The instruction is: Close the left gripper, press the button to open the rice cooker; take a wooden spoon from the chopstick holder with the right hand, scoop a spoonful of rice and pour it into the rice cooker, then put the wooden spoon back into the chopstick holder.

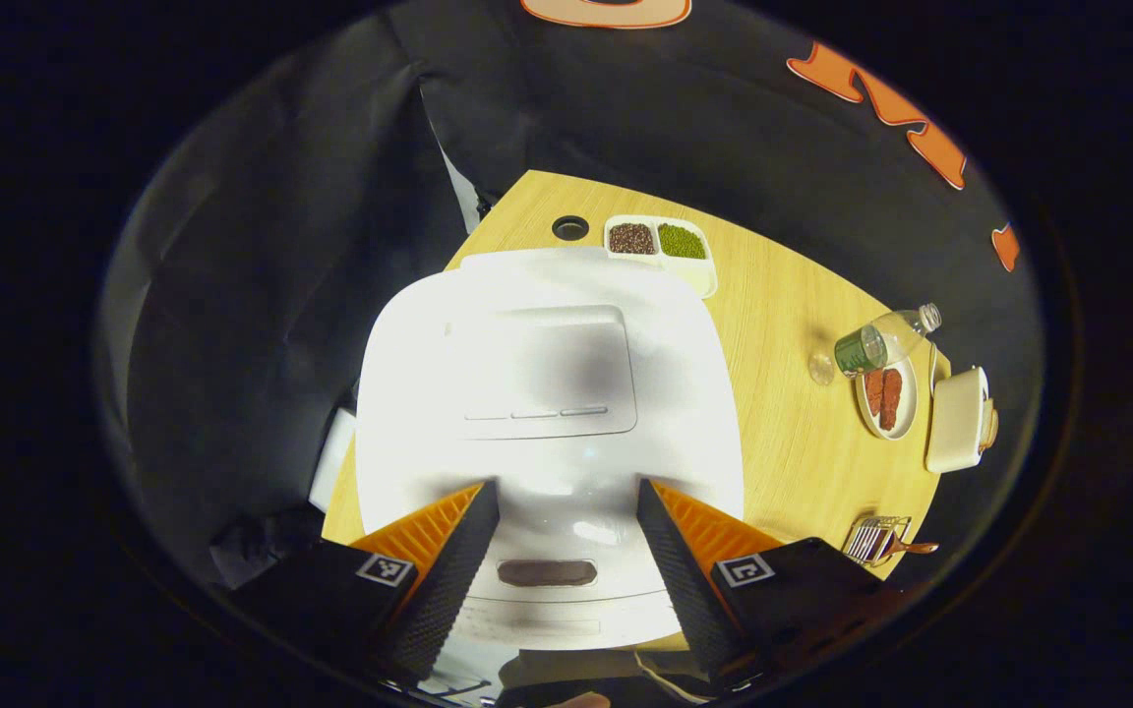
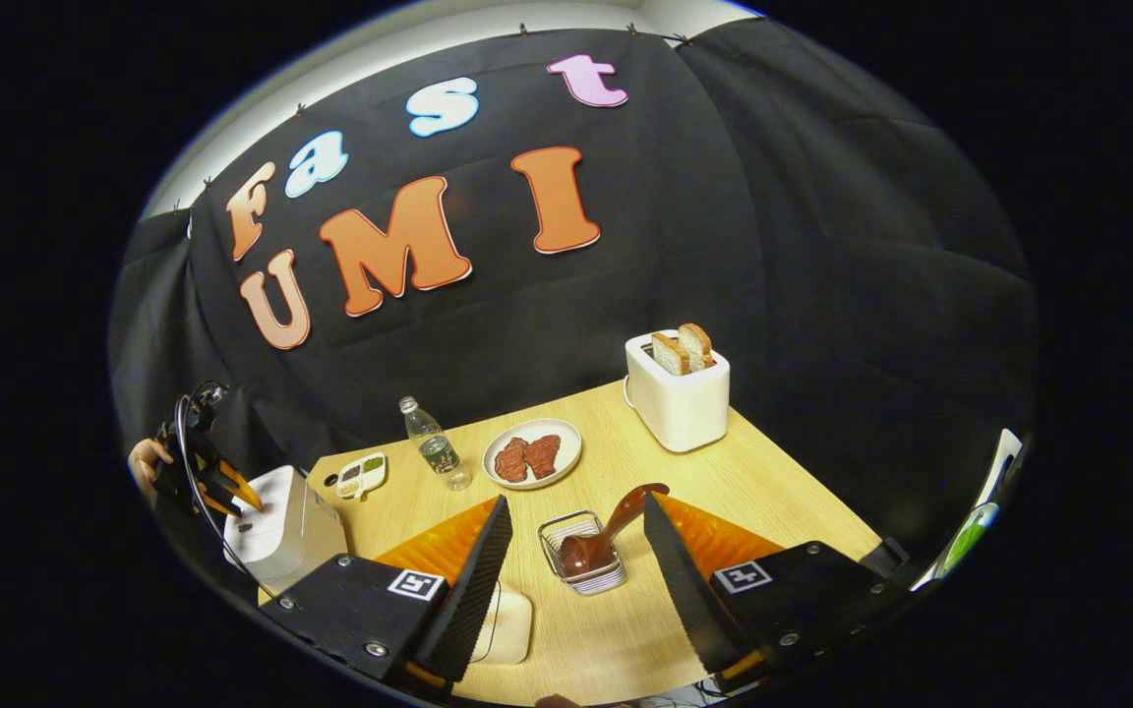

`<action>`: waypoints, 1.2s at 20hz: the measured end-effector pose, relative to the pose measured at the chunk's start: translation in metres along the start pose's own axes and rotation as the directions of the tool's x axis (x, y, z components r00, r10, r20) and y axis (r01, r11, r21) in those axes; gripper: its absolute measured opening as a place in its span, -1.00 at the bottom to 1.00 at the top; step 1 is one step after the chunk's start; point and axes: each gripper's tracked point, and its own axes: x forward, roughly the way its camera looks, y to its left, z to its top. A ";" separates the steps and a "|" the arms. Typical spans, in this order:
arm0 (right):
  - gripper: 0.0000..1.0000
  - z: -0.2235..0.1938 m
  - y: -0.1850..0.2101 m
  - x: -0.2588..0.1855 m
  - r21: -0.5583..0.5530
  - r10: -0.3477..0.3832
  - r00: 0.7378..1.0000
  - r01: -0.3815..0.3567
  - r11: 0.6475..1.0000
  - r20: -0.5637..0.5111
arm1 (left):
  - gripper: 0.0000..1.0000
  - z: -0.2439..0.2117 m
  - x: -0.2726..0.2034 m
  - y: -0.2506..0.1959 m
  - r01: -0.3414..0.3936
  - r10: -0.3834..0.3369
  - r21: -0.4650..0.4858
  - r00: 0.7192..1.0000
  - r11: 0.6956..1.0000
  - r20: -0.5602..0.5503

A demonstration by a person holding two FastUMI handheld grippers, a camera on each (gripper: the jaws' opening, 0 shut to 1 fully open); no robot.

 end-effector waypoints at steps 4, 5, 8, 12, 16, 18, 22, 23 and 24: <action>0.69 0.005 0.011 -0.003 -0.033 0.011 1.000 -0.010 0.999 0.029 | 0.99 0.003 0.000 0.000 -0.003 0.003 -0.006 0.999 1.000 0.033; 0.69 0.006 0.015 -0.003 -0.040 0.018 0.999 -0.016 0.999 0.038 | 0.97 0.005 0.002 -0.001 -0.004 0.004 -0.007 0.999 1.000 0.052; 0.70 0.009 0.027 -0.001 -0.068 0.043 0.997 -0.039 0.997 0.059 | 1.00 0.005 -0.002 -0.002 -0.002 0.004 -0.010 0.992 1.000 0.126; 0.69 0.032 0.049 0.004 -0.102 0.089 0.992 -0.080 0.992 0.088 | 0.93 0.015 -0.037 -0.009 0.046 -0.040 -0.013 0.954 0.999 0.298; 0.69 0.073 0.078 0.007 -0.177 0.140 0.970 -0.105 0.979 0.198 | 0.92 0.049 -0.127 -0.011 0.040 -0.065 0.053 0.776 0.998 0.628; 0.69 0.088 0.096 0.005 -0.206 0.180 0.950 -0.128 0.970 0.255 | 1.00 0.049 -0.186 -0.018 0.045 -0.097 0.089 0.651 0.995 0.753; 0.68 0.102 0.136 0.009 -0.260 0.263 0.914 -0.185 0.948 0.309 | 0.91 0.036 -0.250 -0.035 0.047 -0.138 0.130 0.443 0.990 0.886; 0.68 0.102 0.145 0.011 -0.269 0.285 0.907 -0.203 0.941 0.311 | 0.91 0.032 -0.259 -0.037 0.051 -0.146 0.137 0.409 0.989 0.901; 0.68 0.101 0.154 0.013 -0.279 0.305 0.901 -0.221 0.935 0.309 | 1.00 0.027 -0.266 -0.036 0.053 -0.149 0.140 0.376 0.989 0.914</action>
